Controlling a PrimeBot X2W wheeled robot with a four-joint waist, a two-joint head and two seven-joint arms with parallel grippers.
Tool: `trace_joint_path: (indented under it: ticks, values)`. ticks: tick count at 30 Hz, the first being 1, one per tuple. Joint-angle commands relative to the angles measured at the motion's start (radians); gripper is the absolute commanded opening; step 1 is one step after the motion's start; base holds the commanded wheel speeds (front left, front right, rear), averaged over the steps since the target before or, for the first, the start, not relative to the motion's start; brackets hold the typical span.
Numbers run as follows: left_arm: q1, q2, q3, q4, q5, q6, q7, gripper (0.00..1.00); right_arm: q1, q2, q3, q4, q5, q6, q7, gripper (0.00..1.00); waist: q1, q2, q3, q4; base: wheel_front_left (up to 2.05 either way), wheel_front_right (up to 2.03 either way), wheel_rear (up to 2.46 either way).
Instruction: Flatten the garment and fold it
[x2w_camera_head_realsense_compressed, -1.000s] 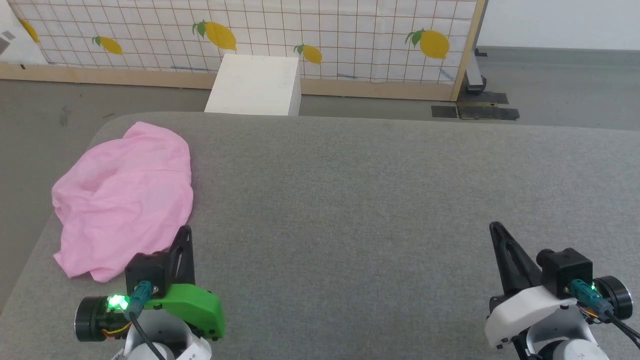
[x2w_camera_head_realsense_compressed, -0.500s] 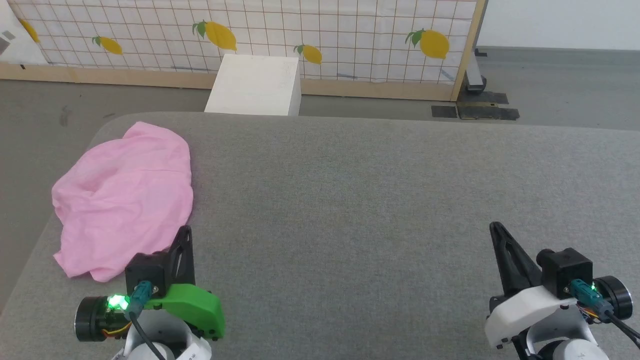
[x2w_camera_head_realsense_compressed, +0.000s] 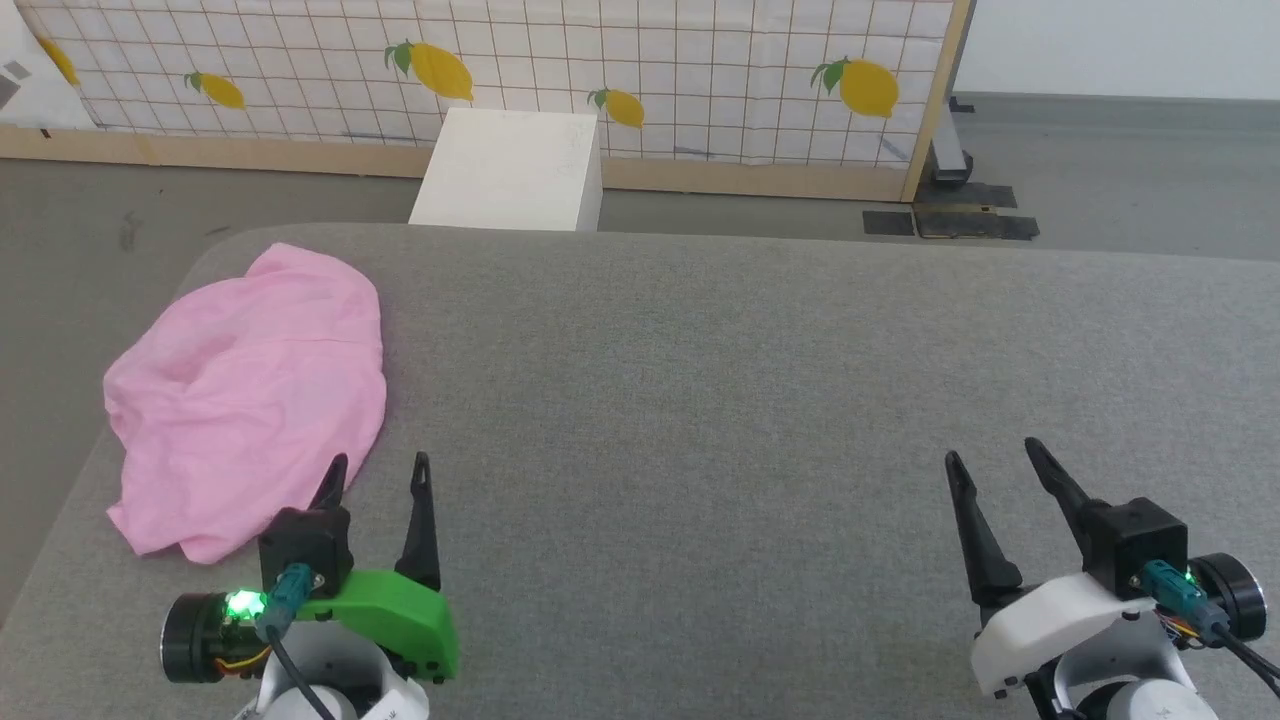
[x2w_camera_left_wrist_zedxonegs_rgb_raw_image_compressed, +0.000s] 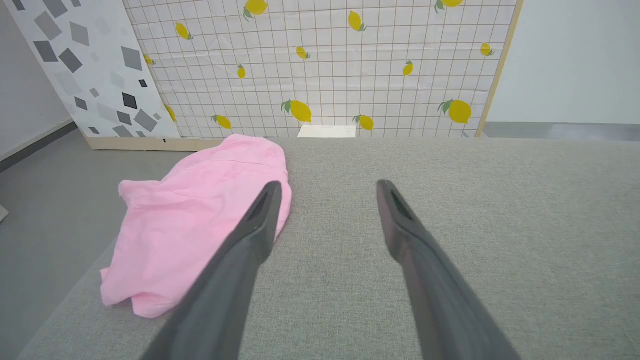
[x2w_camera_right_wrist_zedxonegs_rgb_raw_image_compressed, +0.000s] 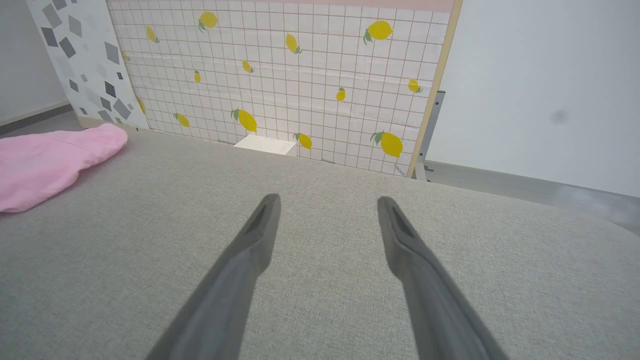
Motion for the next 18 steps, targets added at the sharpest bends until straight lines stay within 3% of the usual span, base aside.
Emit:
trace_joint_path:
  ticks: [1, 18]
  values:
    - [-0.01, 0.0, -0.007, 0.007, -0.007, 0.008, -0.011, 1.0, -0.005, 0.0, -0.002, 0.004, 0.005, 0.0, -0.011, 1.0, -0.0001, 0.0, 0.0, 0.0, 0.0, 0.0, 0.0]
    - [-0.028, -0.001, -0.039, 0.027, -0.039, 0.022, -0.046, 1.0, -0.013, 0.001, -0.014, 0.011, 0.029, 0.0, -0.046, 1.0, -0.0001, 0.0, 0.002, 0.0, 0.0, 0.0, 0.0]
